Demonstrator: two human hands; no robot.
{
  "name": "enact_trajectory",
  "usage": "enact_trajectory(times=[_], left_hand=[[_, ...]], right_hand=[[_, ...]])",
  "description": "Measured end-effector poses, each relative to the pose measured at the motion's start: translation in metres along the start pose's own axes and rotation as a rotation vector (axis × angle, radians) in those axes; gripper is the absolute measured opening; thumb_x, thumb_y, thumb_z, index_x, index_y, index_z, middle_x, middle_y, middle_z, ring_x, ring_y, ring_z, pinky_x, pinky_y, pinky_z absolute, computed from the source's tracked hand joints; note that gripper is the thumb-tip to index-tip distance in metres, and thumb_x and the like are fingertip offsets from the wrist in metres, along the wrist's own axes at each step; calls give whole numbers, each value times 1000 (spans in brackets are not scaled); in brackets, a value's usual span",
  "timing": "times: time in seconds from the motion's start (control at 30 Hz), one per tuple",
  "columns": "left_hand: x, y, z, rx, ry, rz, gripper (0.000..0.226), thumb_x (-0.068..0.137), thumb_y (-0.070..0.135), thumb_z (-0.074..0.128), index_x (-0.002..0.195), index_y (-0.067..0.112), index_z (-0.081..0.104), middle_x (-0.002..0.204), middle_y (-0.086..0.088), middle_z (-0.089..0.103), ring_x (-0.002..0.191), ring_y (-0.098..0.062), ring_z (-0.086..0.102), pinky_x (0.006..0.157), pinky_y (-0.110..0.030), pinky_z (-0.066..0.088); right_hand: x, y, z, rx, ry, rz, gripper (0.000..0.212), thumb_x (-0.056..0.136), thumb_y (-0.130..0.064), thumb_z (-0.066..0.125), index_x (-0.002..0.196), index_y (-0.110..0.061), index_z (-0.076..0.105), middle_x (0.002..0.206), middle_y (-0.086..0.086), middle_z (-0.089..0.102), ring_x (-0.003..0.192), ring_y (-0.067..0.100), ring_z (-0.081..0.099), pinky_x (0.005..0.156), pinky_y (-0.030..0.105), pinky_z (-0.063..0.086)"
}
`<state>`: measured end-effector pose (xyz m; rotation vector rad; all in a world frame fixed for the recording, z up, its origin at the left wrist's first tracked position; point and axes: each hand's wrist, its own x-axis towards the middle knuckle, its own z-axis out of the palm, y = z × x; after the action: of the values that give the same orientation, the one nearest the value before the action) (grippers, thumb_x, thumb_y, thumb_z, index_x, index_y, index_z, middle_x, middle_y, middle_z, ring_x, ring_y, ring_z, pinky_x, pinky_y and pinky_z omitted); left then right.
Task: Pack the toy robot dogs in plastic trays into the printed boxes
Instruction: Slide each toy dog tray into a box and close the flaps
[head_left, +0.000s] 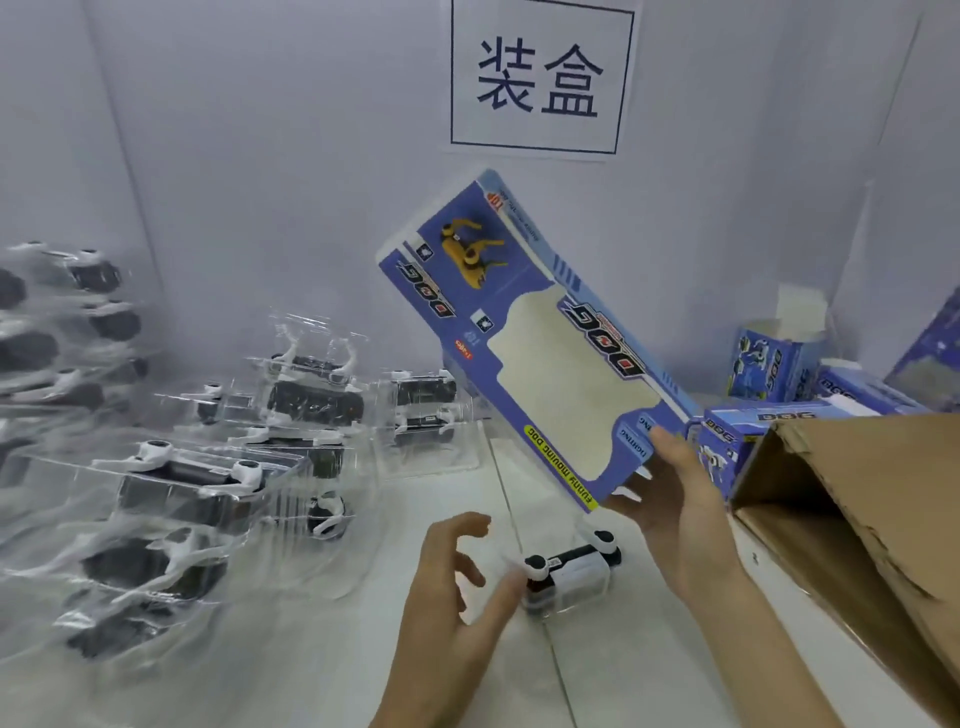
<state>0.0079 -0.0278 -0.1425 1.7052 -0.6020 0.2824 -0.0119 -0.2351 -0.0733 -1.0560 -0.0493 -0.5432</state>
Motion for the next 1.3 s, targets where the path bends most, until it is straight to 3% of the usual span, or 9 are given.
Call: enact_trajectory(times=[0.17, 0.3, 0.47, 0.7, 0.8, 1.0, 1.1, 1.17, 1.3], left_hand=[[19, 20, -16, -289, 205, -161, 74, 60, 65, 67, 126, 38, 48, 118, 16, 66, 95, -13, 68, 85, -40, 55], [46, 52, -30, -373, 107, -222, 93, 46, 76, 68, 131, 49, 40, 123, 22, 63, 105, 5, 64, 86, -25, 49], [55, 76, -33, -370, 95, -257, 108, 48, 71, 78, 142, 36, 39, 123, 16, 66, 109, -4, 65, 100, -42, 48], [49, 81, -57, -191, 139, -181, 117, 43, 79, 76, 144, 35, 38, 134, 5, 59, 121, -19, 61, 99, -48, 51], [47, 82, -70, 7, 26, -170, 120, 34, 95, 65, 142, 51, 36, 143, 9, 50, 122, -18, 58, 94, -45, 49], [31, 70, -98, 367, -377, -204, 109, 30, 104, 54, 129, 77, 20, 132, 41, 31, 112, 6, 49, 80, -25, 42], [21, 58, -103, 521, -520, -186, 114, 32, 104, 53, 136, 70, 20, 125, 48, 18, 115, 25, 29, 84, -12, 34], [17, 48, -100, 626, -579, -169, 113, 33, 107, 47, 135, 69, 18, 125, 44, 17, 122, 13, 29, 94, -18, 35], [14, 32, -95, 791, -609, -100, 114, 35, 109, 35, 137, 66, 8, 132, 24, 22, 131, -3, 21, 115, -32, 23]], right_hand=[[-21, 9, 13, -184, -53, -166, 49, 74, -24, 80, 117, -30, 59, 107, -3, 70, 89, 23, 73, 70, 38, 61], [-50, 23, 31, -556, -133, -308, 84, 63, -45, 90, 129, -45, 39, 128, -25, 58, 112, 8, 64, 76, 24, 60], [-71, 37, 24, -726, -230, -282, 79, 74, -12, 86, 121, -52, 36, 122, -34, 54, 116, -3, 58, 75, 15, 56], [-75, 32, 1, -1536, -377, -194, 51, 78, -64, 63, 126, -52, 50, 125, -48, 29, 121, -22, 22, 105, 15, 15], [-73, 25, -11, -1525, -497, -229, 29, 81, -32, 69, 108, -44, 65, 118, -38, 47, 120, -16, 38, 104, 12, 18], [-49, -10, -59, -1379, -336, -153, 75, 69, 27, 46, 65, -44, 69, 126, -21, 59, 124, -9, 44, 100, 1, 22], [-39, -21, -68, -1423, -207, 32, 52, 86, 10, 48, 68, -33, 70, 124, -14, 63, 119, 6, 53, 97, 17, 35], [-36, -23, -58, -1474, -98, 90, 21, 93, -32, 50, 75, -34, 61, 108, -11, 67, 105, 13, 60, 86, 34, 44], [-36, 4, -25, -1717, -81, 160, 71, 55, -95, 23, 85, -32, 37, 93, -12, 46, 79, 12, 54, 59, 34, 31]])
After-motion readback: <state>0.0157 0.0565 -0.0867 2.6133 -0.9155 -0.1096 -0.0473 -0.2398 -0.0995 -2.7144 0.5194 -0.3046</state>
